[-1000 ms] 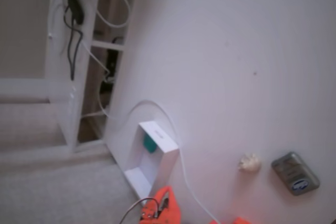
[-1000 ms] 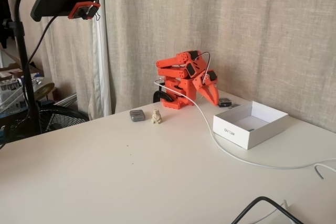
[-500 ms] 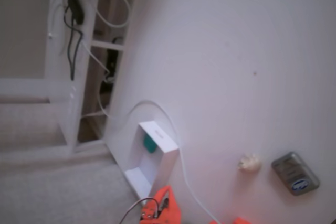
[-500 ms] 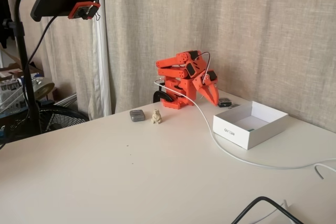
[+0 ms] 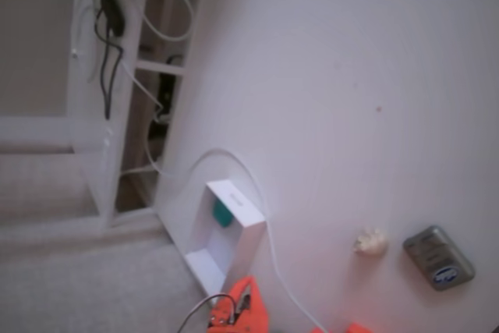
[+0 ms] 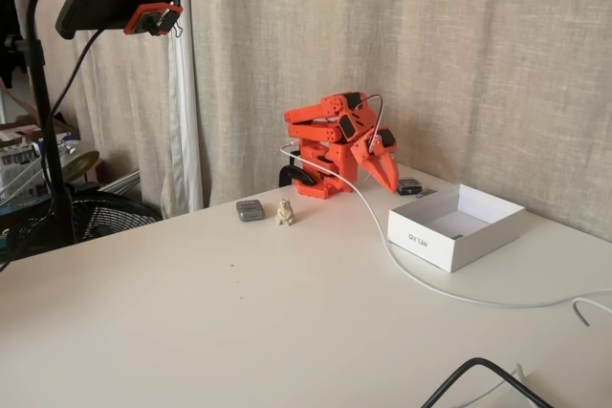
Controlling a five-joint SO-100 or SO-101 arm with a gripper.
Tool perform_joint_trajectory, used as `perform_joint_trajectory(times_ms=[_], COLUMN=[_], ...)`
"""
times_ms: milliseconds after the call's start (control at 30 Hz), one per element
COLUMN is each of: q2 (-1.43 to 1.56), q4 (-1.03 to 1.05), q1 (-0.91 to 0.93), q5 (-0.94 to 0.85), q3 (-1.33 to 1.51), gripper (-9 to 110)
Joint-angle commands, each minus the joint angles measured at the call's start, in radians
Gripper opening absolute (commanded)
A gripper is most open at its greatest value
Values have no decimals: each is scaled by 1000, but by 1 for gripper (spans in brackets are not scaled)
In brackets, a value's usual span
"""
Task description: Grasp the green cube and put it in the bin.
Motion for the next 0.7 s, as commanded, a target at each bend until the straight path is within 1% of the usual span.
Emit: perform_joint_trajectory(times_ms=[0,667], q2=[9,9], q4=[6,6], q1=[5,5], q5=[2,2], q3=[-8,-8], gripper=[-8,-8])
